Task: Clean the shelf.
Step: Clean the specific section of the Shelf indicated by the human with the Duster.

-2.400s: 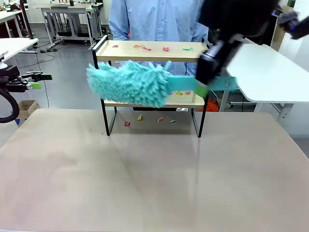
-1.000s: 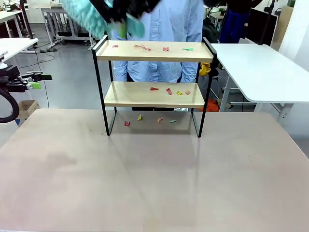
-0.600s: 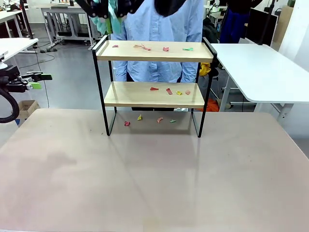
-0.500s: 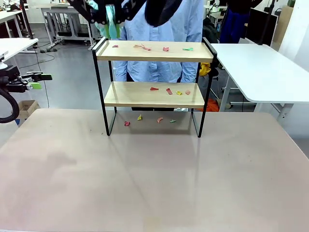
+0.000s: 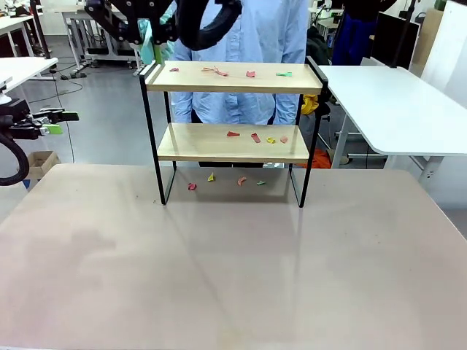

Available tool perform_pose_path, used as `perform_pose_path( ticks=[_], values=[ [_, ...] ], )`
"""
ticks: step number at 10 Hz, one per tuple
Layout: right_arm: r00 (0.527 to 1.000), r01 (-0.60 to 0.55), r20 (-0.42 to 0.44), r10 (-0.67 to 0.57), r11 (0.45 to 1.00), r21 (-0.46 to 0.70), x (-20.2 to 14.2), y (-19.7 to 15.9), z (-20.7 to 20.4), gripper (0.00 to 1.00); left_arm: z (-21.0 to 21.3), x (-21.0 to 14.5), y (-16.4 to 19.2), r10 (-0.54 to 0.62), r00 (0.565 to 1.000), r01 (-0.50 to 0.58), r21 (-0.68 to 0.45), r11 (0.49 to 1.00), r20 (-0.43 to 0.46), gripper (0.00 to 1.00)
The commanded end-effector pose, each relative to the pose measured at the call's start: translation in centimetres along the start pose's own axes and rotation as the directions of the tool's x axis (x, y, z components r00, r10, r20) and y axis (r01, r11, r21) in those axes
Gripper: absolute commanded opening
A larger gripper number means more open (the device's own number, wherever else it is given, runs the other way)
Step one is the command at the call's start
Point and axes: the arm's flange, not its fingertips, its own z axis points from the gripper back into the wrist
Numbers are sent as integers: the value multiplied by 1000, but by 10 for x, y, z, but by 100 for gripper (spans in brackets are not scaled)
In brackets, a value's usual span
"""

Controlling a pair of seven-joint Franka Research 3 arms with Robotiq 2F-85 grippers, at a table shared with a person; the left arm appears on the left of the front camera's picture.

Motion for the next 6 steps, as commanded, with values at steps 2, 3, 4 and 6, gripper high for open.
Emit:
perform_pose_path(
  ticks=[2, 3, 4, 6],
  values=[
    [995, 101, -5, -101, 995, 19, 17, 10, -11, 13, 0, 3, -2, -8, 1000, 8, 1, 1000, 2, 100],
    [992, 123, -15, -122, 992, 23, 18, 9, -19, 13, 0, 3, -2, -8, 1000, 8, 1, 1000, 2, 100],
    [991, 134, -32, -133, 991, 32, 17, 8, -29, 13, 0, 3, -2, -8, 1000, 8, 1, 1000, 2, 100],
    [985, 155, -81, -150, 987, 49, 16, 5, -44, 13, 0, 3, -2, -8, 1000, 8, 1, 1000, 2, 100]
  ],
)
